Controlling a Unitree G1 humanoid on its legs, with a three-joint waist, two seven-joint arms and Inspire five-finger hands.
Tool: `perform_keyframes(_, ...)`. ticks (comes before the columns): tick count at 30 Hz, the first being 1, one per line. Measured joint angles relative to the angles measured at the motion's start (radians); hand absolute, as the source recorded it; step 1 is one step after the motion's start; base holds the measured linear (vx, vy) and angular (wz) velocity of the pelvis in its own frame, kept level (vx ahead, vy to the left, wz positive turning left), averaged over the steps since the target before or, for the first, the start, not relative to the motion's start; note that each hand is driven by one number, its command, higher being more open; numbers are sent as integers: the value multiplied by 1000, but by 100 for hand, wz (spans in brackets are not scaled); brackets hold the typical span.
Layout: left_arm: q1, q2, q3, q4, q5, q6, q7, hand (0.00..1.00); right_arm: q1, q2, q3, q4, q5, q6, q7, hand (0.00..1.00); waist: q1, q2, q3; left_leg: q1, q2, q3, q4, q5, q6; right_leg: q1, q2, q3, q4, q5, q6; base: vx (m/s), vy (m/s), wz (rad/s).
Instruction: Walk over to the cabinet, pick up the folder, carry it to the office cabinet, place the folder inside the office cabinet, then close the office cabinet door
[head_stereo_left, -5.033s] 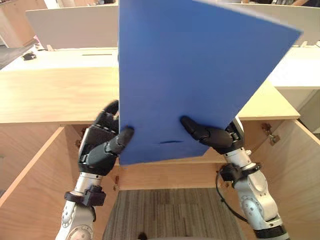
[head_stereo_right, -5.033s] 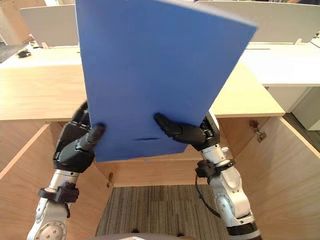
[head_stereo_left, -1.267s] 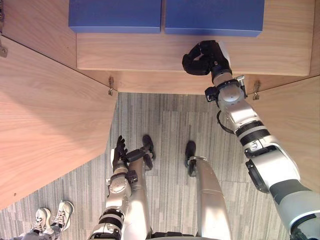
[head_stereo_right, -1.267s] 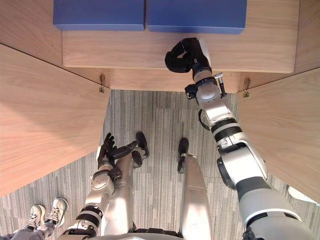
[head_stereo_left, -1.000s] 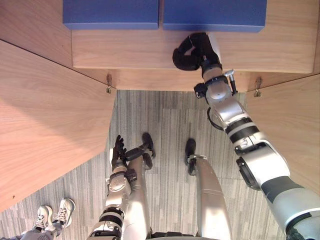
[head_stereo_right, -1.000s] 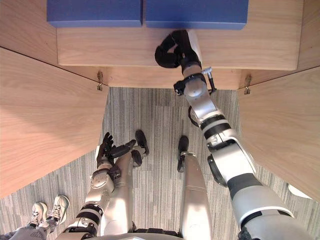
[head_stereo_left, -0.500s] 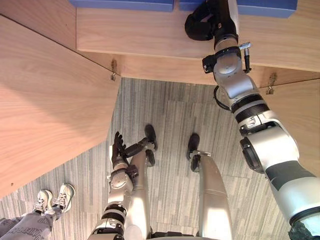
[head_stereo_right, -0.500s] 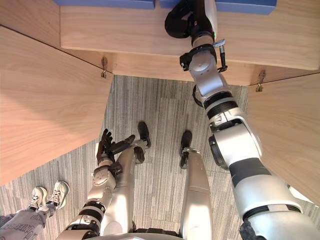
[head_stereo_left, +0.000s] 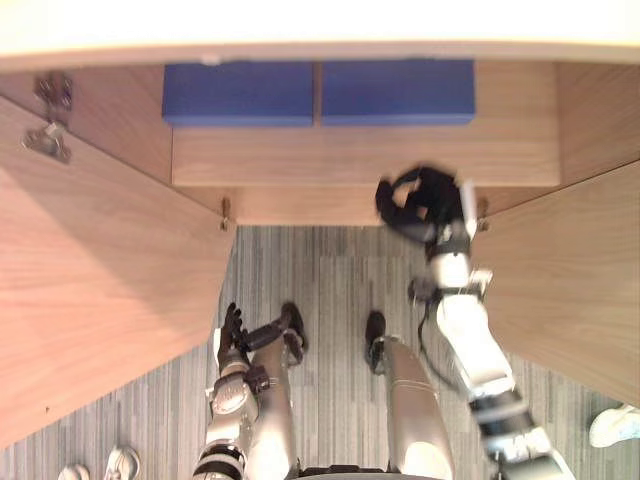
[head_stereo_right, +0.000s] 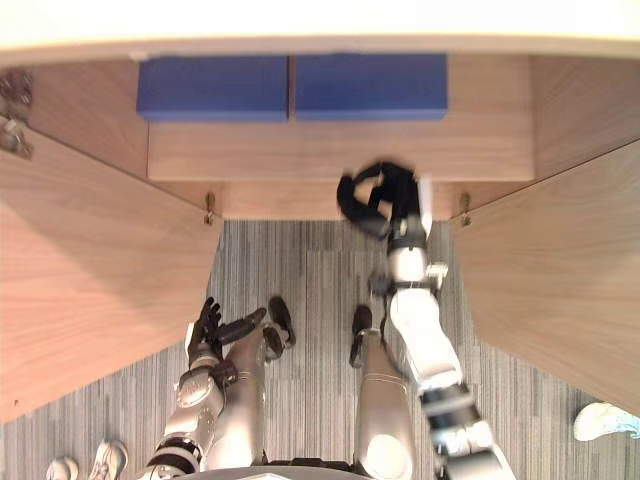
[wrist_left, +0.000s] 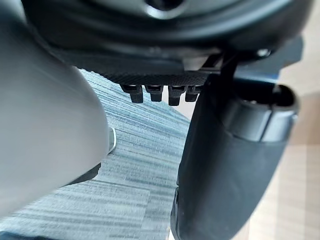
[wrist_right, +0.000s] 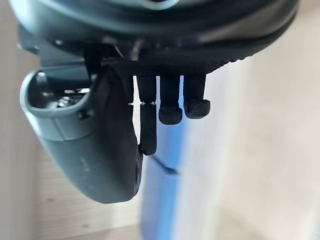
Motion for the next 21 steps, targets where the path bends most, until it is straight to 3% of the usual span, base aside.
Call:
perform_keyframes(1, 7, 24, -12, 41, 7, 2, -7, 100, 30, 18, 8, 69, -14, 0, 20, 0, -9, -15, -25, 45, -6, 10, -47, 10, -5, 41, 6, 9, -52, 17, 2, 183, -4, -26)
perform_keyframes(2, 13, 37, -17, 71, 9, 5, -16, 100, 48, 26, 9, 127, -25, -2, 31, 100, -14, -22, -45, 76, -10, 16, -78, 27, -1, 75, 10, 13, -97, 37, 5, 180, 1, -19)
perform_keyframes(7, 51, 46, -15, 154, 28, 17, -38, 100, 94, 57, -70, 456, -93, 2, 63, 100, -32, -27, -135, 237, -43, 46, -214, 47, -8, 252, 11, 25, -283, 94, 28, 216, 32, -10)
perform_keyframes(13, 96, 55, 27, 205, 49, 21, -57, 100, 97, 94, -313, 801, -62, 30, 55, 100, -38, -25, -239, 454, -103, 105, -449, 113, -21, 403, -1, 66, -419, 141, 43, 113, 27, -20)
perform_keyframes(21, 122, 56, 29, 240, 67, 48, -89, 100, 165, 91, -509, 911, 52, 57, 47, 100, -43, -28, -276, 583, -142, 106, -597, 180, -19, 476, -4, 65, -450, 142, 43, -22, 21, -3)
